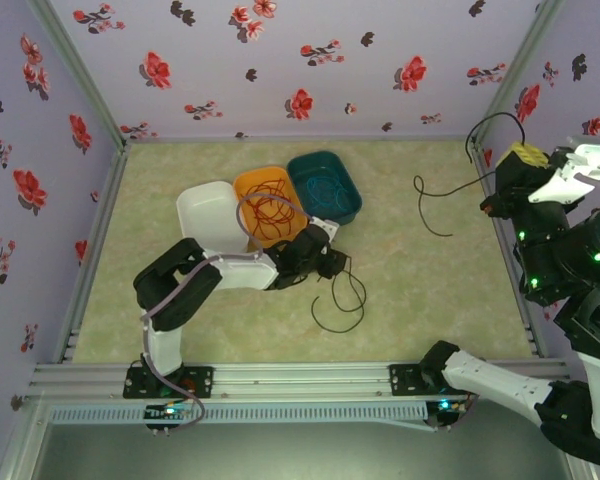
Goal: Untangle the cables
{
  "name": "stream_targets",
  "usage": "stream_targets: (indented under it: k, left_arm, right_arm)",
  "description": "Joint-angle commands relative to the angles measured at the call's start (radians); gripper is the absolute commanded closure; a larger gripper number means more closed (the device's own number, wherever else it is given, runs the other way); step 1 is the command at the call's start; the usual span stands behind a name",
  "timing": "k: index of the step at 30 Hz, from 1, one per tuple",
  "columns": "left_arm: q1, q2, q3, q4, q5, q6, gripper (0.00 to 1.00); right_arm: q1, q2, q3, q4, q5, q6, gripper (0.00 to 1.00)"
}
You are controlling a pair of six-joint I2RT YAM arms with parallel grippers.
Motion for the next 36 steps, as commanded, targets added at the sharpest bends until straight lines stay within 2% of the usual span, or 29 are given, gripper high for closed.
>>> stream_targets:
  k: [1, 3, 8, 13, 19, 25, 28, 30, 34, 36]
  left_arm:
    - [-0.001, -0.092, 0.003, -0.014, -0.041, 0.059, 0.42]
    - [-0.002, -0.136, -0.008, -0.026, -0.055, 0.080, 0.35]
    - [-0.002, -0.265, -0.042, -0.055, -0.113, 0.114, 0.25]
    - [-0.003, -0.384, -0.079, -0.100, -0.141, 0.153, 0.10]
    - [-0.003, -0.465, -0.099, -0.196, -0.112, 0.206, 0.10]
    - [-0.003, -0.418, -0.014, -0.432, -0.035, 0.328, 0.27]
    - [-0.004, -0.385, 0.022, -0.535, -0.028, 0.376, 0.30]
    - [-0.004, -0.369, 0.041, -0.585, -0.028, 0.399, 0.26]
    - [-0.004, -0.303, 0.103, -0.709, -0.050, 0.451, 0.11]
    - [-0.004, -0.265, 0.126, -0.750, -0.085, 0.460, 0.08]
  right_arm:
    - [-0.002, 0.009, -0.012, 0.018, -0.017, 0.010, 1.00]
    - [-0.001, 0.022, -0.017, 0.015, -0.030, 0.018, 1.00]
    - [-0.002, 0.066, -0.023, 0.025, -0.058, 0.025, 1.00]
    - [-0.001, 0.123, -0.021, 0.048, -0.122, 0.032, 1.00]
    - [-0.001, 0.171, -0.011, 0.078, -0.158, 0.030, 1.00]
    - [-0.002, 0.196, -0.011, 0.086, -0.192, 0.043, 1.00]
    - [-0.002, 0.202, -0.011, 0.086, -0.201, 0.047, 1.00]
    - [-0.002, 0.203, -0.012, 0.086, -0.204, 0.050, 1.00]
    - [-0.001, 0.198, -0.022, 0.089, -0.211, 0.061, 1.00]
    - [-0.001, 0.194, -0.029, 0.094, -0.214, 0.062, 1.00]
